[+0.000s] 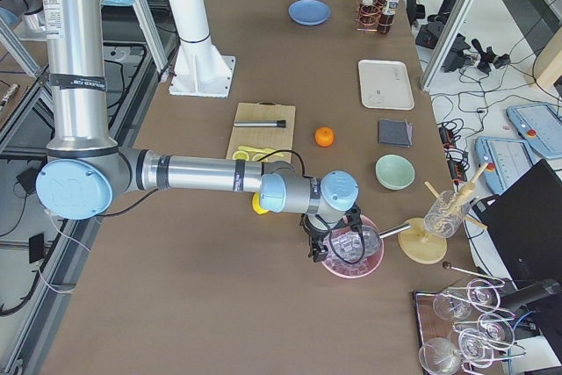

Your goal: Pick orange to plate

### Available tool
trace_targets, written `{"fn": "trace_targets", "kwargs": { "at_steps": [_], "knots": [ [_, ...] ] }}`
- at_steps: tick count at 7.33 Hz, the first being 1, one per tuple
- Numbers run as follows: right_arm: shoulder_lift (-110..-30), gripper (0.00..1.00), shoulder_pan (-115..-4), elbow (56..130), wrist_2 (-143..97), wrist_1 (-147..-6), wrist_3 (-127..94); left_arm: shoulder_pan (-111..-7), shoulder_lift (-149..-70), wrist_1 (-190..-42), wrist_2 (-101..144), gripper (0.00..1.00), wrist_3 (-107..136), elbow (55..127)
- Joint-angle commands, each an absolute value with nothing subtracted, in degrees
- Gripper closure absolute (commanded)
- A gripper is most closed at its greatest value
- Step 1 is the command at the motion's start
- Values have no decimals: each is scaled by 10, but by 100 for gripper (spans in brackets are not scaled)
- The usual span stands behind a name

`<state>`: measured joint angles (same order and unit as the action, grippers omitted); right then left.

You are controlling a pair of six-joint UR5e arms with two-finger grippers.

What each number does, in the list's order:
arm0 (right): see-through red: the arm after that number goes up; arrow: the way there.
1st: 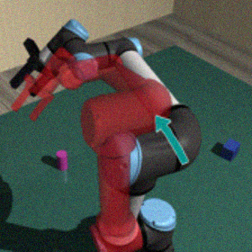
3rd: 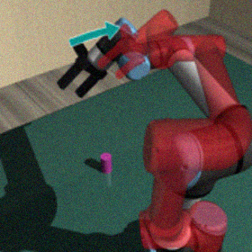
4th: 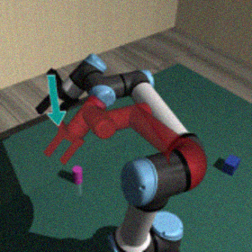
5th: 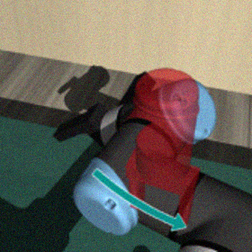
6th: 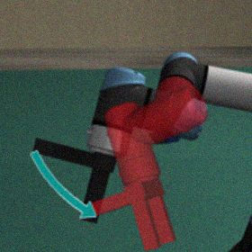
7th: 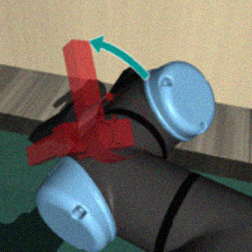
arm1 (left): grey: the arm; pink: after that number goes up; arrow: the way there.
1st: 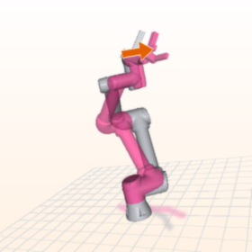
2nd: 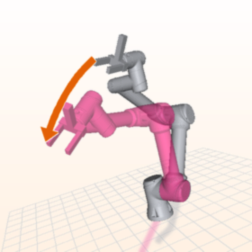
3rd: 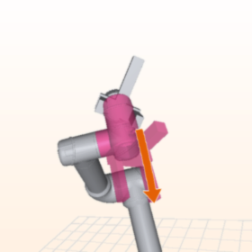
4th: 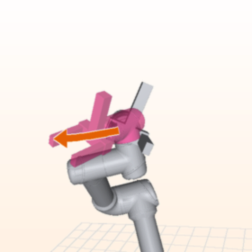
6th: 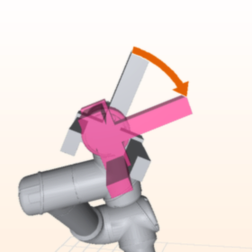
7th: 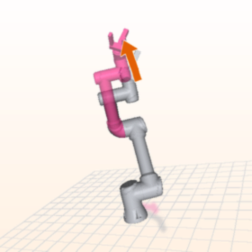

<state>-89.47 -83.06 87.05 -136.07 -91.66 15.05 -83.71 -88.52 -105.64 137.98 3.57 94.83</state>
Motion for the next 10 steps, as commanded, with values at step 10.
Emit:
{"fn": "trace_targets", "kwargs": {
  "at_steps": [10],
  "knots": [
    [-904,0,-831,872,-1361,-916,150,-693,-893,-1244,1328,3,248,866]
  ]
}}
